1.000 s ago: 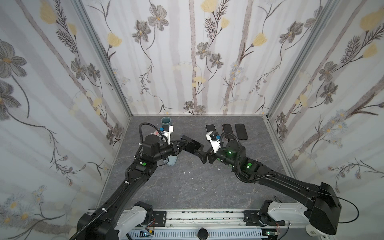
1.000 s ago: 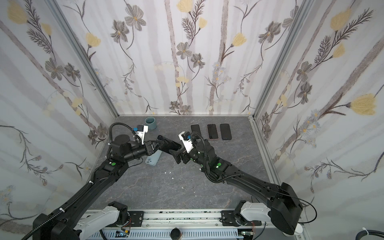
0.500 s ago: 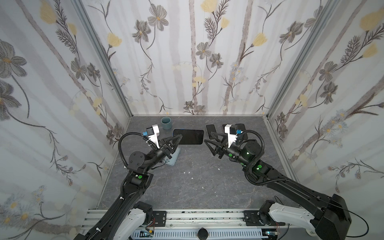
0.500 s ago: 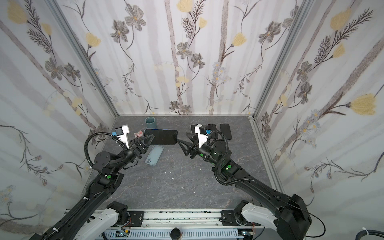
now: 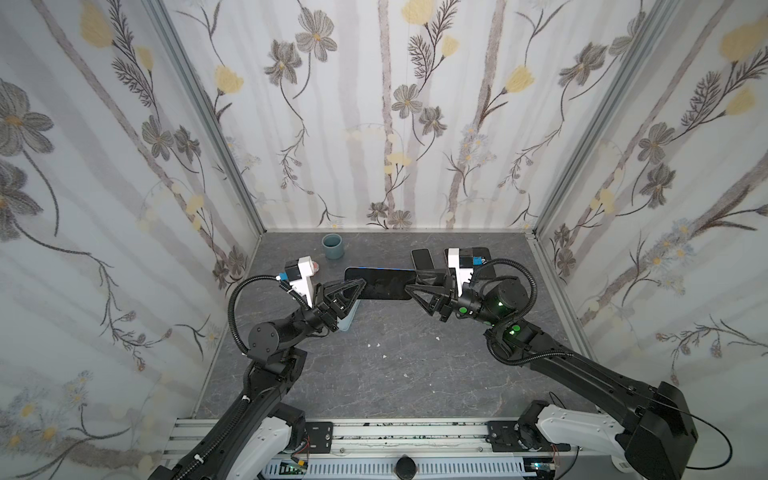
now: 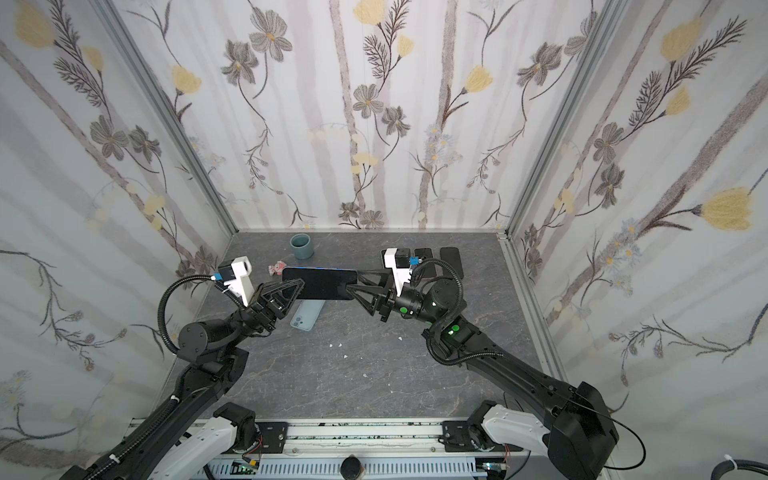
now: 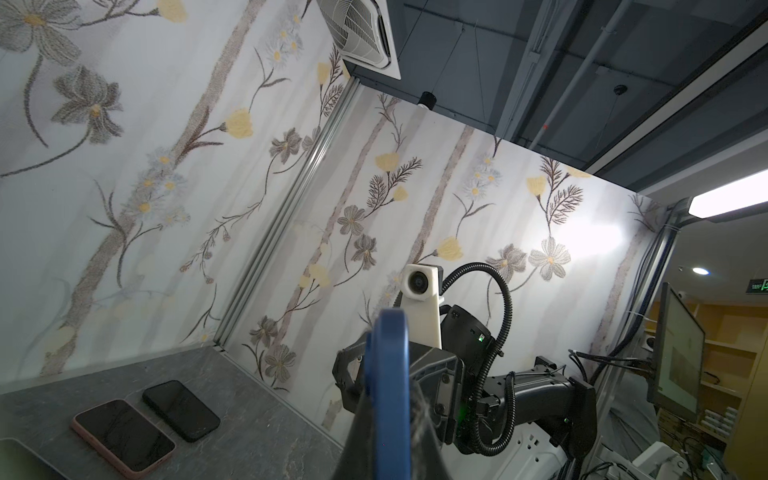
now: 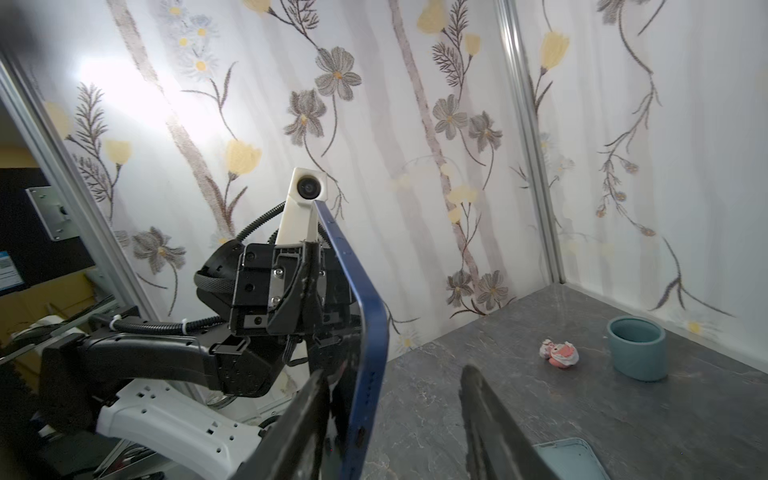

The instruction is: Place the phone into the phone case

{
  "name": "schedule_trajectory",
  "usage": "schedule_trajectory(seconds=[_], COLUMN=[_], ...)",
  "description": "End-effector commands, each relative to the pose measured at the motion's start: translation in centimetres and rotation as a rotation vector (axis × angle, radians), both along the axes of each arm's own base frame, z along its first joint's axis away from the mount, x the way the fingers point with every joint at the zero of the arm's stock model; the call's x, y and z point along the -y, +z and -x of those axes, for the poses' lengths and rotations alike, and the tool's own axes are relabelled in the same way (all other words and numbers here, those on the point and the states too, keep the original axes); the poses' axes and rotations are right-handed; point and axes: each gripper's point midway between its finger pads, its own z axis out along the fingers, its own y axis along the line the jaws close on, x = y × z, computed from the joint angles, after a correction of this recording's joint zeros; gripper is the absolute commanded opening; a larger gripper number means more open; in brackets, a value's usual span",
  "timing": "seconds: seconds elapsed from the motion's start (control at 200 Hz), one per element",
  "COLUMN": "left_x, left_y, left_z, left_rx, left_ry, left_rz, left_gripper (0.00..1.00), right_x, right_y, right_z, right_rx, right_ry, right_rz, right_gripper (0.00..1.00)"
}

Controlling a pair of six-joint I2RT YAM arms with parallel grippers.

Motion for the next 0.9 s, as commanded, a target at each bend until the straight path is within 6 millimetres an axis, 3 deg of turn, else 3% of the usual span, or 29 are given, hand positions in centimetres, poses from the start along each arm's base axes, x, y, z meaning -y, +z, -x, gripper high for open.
schedule_trajectory(seconds=[0.0,0.295,0.52,0.559,0.599,0.684,0.759,0.894], left_x=[-0.1,0.2,-0.3,-0.6,-0.8,-1.7,-2.8,-5.2], left_y=[1.7,1.7,1.7,1.5,1.4,1.2,0.6,-1.9], left_z=[2.3,2.7,0.8,0.2,-0.3,-1.3,-2.8,-5.6], left_rx=[0.103,0.122,0.071,0.054,0.042,0.016,-0.047,-0.191], left_ry=[-0.053,-0.064,0.055,0.093,0.13,0.223,0.328,0.532], left_rz=[0.034,0.029,0.006,0.001,-0.005,-0.011,-0.021,-0.061], left_gripper=[0.0,0.0,0.0,0.17,0.44,0.63,0.69,0.7], right_x=[-0.1,-0.4,0.1,0.2,0.5,1.1,1.8,3.2], right_y=[2.0,2.5,2.7,2.7,2.8,2.8,2.6,2.1], right_z=[2.2,3.0,2.4,2.3,2.1,1.3,0.6,-0.5], right_rx=[0.06,0.077,0.065,0.064,0.063,0.053,0.047,0.05], right_ry=[0.114,0.158,0.104,0.087,0.066,-0.006,-0.083,-0.207], right_rz=[-0.059,-0.08,-0.083,-0.081,-0.082,-0.077,-0.061,-0.027], right_gripper=[0.4,0.0,0.0,0.0,0.0,0.0,0.0,0.0])
